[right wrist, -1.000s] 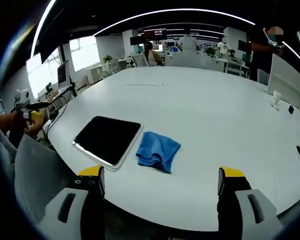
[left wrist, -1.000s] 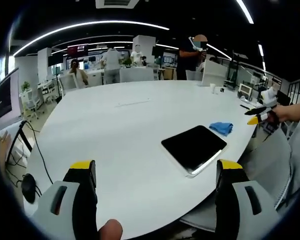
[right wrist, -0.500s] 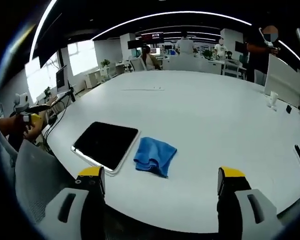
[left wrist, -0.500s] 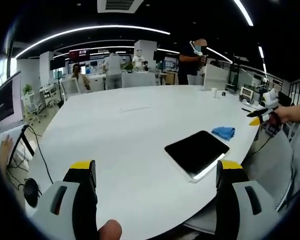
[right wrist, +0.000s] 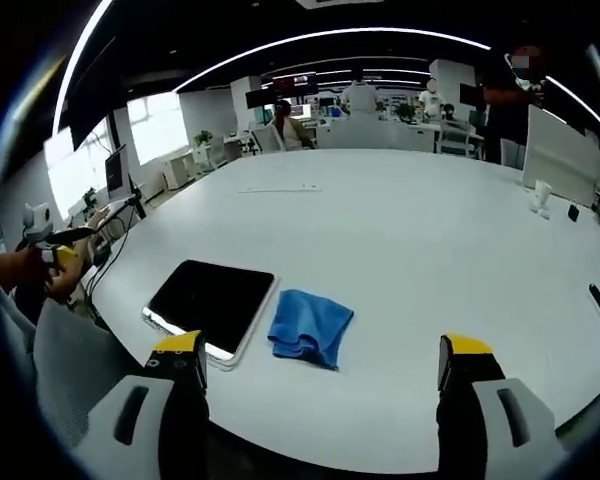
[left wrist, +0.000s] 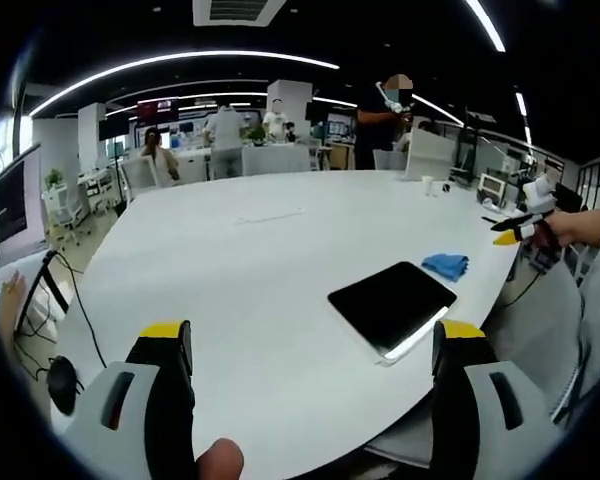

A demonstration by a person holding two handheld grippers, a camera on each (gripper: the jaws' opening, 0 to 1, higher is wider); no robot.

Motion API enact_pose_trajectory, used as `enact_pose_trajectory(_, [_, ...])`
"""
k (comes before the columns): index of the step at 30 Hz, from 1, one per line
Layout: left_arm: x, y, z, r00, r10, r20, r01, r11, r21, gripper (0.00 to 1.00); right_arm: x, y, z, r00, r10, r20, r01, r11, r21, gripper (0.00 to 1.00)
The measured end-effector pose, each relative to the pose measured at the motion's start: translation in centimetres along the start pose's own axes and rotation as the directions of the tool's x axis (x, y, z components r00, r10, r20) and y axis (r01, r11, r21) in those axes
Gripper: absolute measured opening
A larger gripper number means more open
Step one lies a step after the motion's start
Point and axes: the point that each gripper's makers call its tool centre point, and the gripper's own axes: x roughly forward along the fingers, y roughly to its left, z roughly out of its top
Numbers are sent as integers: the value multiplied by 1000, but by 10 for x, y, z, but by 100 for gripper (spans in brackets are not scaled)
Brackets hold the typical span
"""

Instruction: Wipe the mirror surface with the cleaning cloth until all visible marks leave the cleaned area.

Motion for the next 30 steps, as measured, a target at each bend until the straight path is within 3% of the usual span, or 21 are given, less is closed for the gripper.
enact_pose_trajectory(5, [2,-1,-6,1000,-10,-11,10,1000,0,99,13,4,20,1000,-9,12,10,999,-39,91])
enact_pose_trajectory(8, [1,-3,-7,1000,-16,-18,16,1000,3,99,26,8,33,1000,-18,13,19,999,-40,81])
enact_pose_trajectory(11, [2,-4,-10,1000,-20,-21,20,1000,-2,99,42,12,34,1000,-23,-6,23,998,-65,79])
enact_pose_trajectory(17, [3,-11,-18,999,-31,-34,31,1000,-1,99,77,23,9,995,0,-105,-11,995,-103,57])
enact_pose_trajectory(22, [2,-12,-27,998,-37,-52,36,999,-12,99,99,15,-11,989,-42,-144,24,992,-124,31])
enact_pose_trajectory(28, [-3,-9,-32,998,-32,-62,31,999,-22,99,115,7,-24,979,-59,-197,49,997,-54,20])
enact_pose_trajectory(30, [-4,-9,-34,997,-30,-66,29,999,-19,99,118,1,-27,974,-99,-205,89,994,-55,16])
